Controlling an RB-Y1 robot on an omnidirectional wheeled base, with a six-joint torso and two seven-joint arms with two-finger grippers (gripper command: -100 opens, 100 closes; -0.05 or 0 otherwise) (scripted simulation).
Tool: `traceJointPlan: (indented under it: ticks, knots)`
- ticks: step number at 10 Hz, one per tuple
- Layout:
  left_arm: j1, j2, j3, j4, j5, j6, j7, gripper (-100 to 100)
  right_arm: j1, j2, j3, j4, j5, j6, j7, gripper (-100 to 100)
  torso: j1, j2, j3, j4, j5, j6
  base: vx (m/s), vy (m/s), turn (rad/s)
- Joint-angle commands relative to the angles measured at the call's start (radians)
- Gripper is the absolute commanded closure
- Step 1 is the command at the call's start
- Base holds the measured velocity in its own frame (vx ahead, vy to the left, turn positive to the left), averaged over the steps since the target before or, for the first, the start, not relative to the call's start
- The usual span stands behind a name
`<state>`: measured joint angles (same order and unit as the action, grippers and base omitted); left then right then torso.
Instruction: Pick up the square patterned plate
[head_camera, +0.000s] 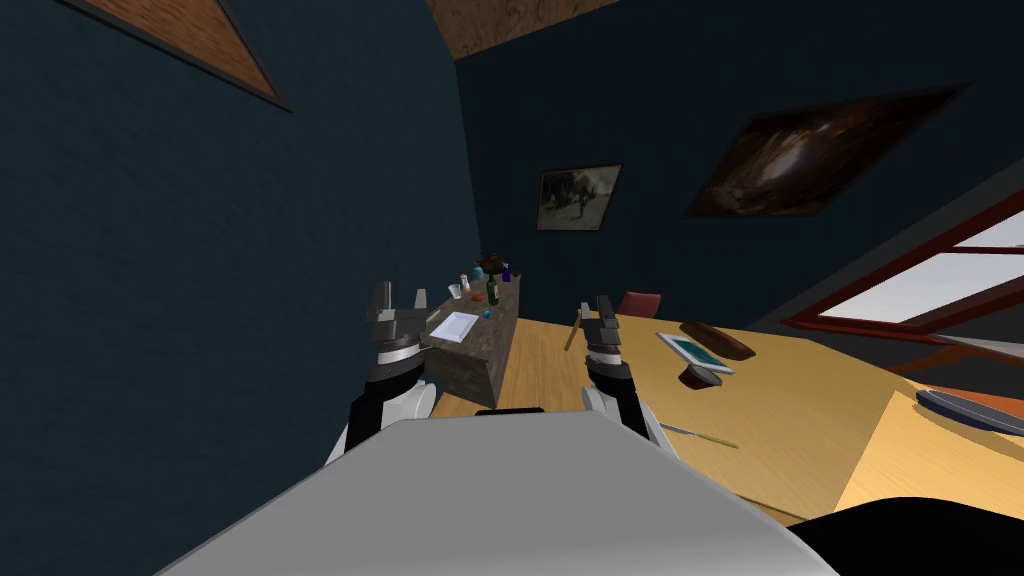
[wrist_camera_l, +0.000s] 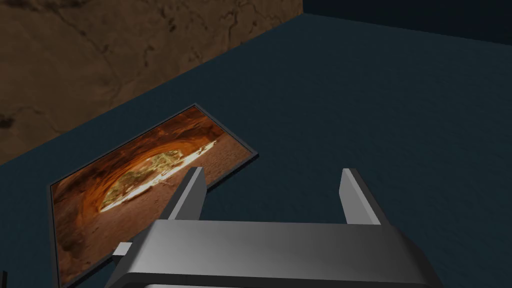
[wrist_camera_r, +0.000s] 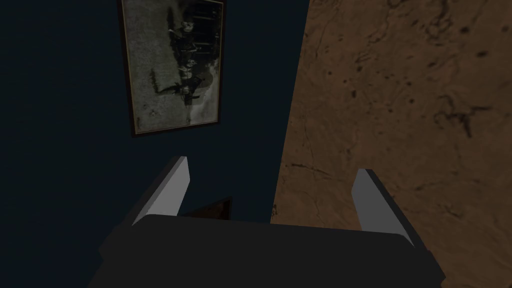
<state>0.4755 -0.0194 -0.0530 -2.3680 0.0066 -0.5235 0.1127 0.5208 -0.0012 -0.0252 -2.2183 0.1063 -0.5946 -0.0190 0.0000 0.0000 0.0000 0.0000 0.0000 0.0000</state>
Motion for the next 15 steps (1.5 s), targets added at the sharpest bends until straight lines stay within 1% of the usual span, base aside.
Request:
traceJointPlan:
  ticks: [1, 4, 5, 6, 7, 8, 9, 10, 11, 12, 13, 14, 15]
  knots:
    - [-0.009, 0.046, 0.000, 0.001, 0.000, 0.024, -0.002, -100, 0.000, 0.000, 0.000, 0.000, 0.000, 0.000, 0.000, 0, 0.000, 0.000, 0.000, 0.000, 0.000, 0.000, -0.007, 0.011, -0.012]
    - [-0.046, 0.130, 0.001, 0.009, -0.001, 0.107, -0.010, -100, 0.000, 0.000, 0.000, 0.000, 0.000, 0.000, 0.000, 0, 0.003, 0.001, 0.001, 0.000, 0.001, 0.000, -0.023, 0.044, -0.031]
    - [-0.046, 0.130, 0.001, 0.009, -0.001, 0.117, -0.010, -100, 0.000, 0.000, 0.000, 0.000, 0.000, 0.000, 0.000, 0, 0.004, 0.002, 0.001, 0.000, 0.001, 0.000, -0.017, 0.043, -0.019]
    - [-0.064, 0.151, 0.002, 0.013, -0.001, 0.160, -0.013, -100, 0.000, 0.000, 0.000, 0.000, 0.000, 0.000, 0.000, 0, 0.003, 0.001, 0.001, 0.000, 0.001, 0.000, -0.022, 0.043, -0.031]
    - [-0.064, 0.151, 0.002, 0.013, -0.001, 0.161, -0.013, -100, 0.000, 0.000, 0.000, 0.000, 0.000, 0.000, 0.000, 0, 0.003, 0.001, 0.001, 0.000, 0.001, 0.000, -0.018, 0.035, -0.019]
    - [-0.085, 0.169, 0.004, 0.019, -0.002, 0.200, -0.017, -100, 0.000, 0.000, 0.000, 0.000, 0.000, 0.000, 0.000, 0, 0.003, 0.001, 0.001, 0.000, 0.001, 0.000, -0.027, 0.041, -0.042]
    - [-0.085, 0.169, 0.004, 0.019, -0.002, 0.211, -0.017, -100, 0.000, 0.000, 0.000, 0.000, 0.000, 0.000, 0.000, 0, 0.003, 0.001, 0.001, 0.000, 0.001, 0.000, -0.019, 0.036, -0.023]
    - [-0.107, 0.184, 0.007, 0.025, -0.002, 0.252, -0.021, -100, 0.000, 0.000, 0.000, 0.000, 0.000, 0.000, 0.000, 0, 0.003, 0.001, 0.001, 0.000, 0.001, 0.000, -0.016, 0.043, -0.044]
    - [-0.107, 0.184, 0.007, 0.025, -0.002, 0.265, -0.021, -100, 0.000, 0.000, 0.000, 0.000, 0.000, 0.000, 0.000, 0, 0.003, 0.001, 0.001, 0.000, 0.001, 0.000, -0.015, 0.043, -0.028]
    - [-0.131, 0.195, 0.010, 0.032, -0.001, 0.297, -0.024, -100, 0.000, 0.000, 0.000, 0.000, 0.000, 0.000, 0.000, 0, 0.003, 0.001, 0.000, 0.000, 0.001, 0.000, -0.016, 0.051, -0.061]
    - [-0.131, 0.195, 0.010, 0.032, -0.001, 0.325, -0.024, -100, 0.000, 0.000, 0.000, 0.000, 0.000, 0.000, 0.000, 0, 0.003, 0.001, 0.000, 0.000, 0.001, 0.000, -0.019, 0.043, -0.035]
    - [-0.157, 0.205, 0.014, 0.039, -0.001, 0.349, -0.028, -100, 0.000, 0.000, 0.000, 0.000, 0.000, 0.000, 0.000, 0, 0.003, 0.001, 0.001, 0.000, 0.001, 0.000, -0.030, 0.056, -0.056]
    - [-0.157, 0.205, 0.014, 0.039, -0.001, 0.378, -0.028, -100, 0.000, 0.000, 0.000, 0.000, 0.000, 0.000, 0.000, 0, 0.004, 0.001, 0.001, 0.000, 0.001, 0.000, -0.024, 0.051, -0.035]
